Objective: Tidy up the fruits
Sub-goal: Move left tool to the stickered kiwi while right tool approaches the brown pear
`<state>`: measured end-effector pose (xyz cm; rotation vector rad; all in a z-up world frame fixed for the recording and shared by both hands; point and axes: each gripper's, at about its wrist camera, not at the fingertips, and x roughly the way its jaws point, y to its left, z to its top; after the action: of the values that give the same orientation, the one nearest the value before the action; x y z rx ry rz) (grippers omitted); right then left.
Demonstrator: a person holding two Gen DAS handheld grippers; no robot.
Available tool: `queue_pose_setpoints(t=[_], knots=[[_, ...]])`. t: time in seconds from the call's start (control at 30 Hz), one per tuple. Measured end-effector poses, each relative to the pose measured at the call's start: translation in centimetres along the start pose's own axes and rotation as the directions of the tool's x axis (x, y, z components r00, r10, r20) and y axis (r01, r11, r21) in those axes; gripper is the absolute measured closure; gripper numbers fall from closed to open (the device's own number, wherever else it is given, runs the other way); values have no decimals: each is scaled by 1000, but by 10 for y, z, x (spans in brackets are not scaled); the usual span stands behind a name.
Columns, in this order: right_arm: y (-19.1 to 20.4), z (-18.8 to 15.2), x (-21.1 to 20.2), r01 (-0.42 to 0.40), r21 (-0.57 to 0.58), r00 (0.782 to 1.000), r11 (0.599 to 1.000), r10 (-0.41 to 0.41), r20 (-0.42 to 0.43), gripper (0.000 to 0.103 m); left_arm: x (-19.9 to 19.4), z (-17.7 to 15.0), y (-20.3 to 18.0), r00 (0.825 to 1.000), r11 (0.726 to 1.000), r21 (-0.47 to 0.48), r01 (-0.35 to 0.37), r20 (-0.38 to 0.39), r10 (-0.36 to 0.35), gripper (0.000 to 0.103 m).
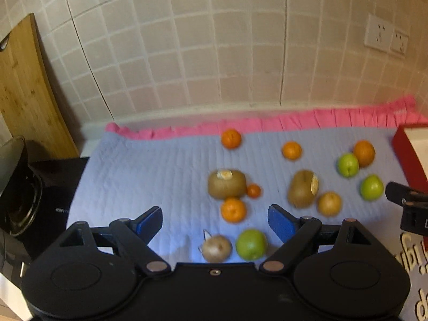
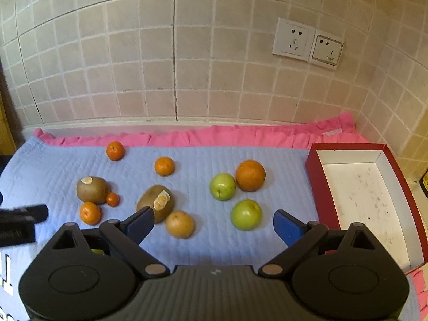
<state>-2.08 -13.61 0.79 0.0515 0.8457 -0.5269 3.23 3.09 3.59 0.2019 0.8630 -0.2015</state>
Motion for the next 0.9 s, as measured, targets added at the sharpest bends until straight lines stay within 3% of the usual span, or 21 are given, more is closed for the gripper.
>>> queue_pose_setpoints(t=[0.13,0.27,0.9], knots=[[-4,11,7,-10,20,1000,1000,11,-8,8,9,8,7,1000,1000,-13,14,4,-14,2],[-2,13,20,8,22,999,1000,-7,-34,9,31,10,5,999,1000,-28,8,-39,-9,2],[14,19,83,-4,19,990,1000,6,-139,10,92,20,-7,991,999,12,31,-132,-30,2]])
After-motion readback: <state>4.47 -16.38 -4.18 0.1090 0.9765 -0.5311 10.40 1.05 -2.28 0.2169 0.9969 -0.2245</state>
